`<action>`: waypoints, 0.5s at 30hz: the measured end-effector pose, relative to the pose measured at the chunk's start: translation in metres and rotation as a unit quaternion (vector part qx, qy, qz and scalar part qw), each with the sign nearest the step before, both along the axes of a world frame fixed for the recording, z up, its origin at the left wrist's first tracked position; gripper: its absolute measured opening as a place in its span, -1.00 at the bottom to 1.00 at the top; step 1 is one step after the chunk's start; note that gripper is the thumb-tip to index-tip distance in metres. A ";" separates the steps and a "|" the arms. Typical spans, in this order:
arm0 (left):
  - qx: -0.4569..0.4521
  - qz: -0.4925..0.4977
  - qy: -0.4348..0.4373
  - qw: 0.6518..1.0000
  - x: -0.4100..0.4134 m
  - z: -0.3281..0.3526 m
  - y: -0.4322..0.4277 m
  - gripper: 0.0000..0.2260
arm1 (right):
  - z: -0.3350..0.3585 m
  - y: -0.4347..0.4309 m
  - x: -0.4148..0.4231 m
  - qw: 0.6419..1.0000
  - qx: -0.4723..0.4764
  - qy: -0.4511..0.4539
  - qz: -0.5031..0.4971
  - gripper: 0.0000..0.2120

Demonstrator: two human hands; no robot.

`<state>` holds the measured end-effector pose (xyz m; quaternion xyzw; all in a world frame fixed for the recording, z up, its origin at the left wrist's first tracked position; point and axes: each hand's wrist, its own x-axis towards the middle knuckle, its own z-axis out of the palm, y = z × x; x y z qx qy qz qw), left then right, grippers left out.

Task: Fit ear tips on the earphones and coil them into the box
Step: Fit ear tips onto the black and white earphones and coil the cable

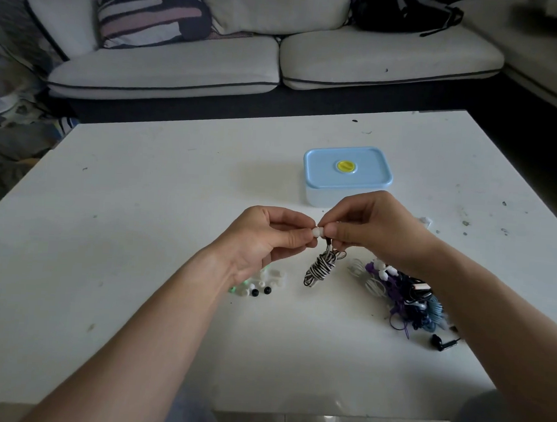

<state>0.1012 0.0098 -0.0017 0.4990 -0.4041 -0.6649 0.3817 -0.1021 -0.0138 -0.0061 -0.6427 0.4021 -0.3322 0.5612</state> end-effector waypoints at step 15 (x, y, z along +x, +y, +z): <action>0.000 -0.003 0.009 1.000 -0.003 -0.002 0.000 -0.87 | -0.004 -0.001 -0.001 1.000 0.006 -0.028 0.007 -0.95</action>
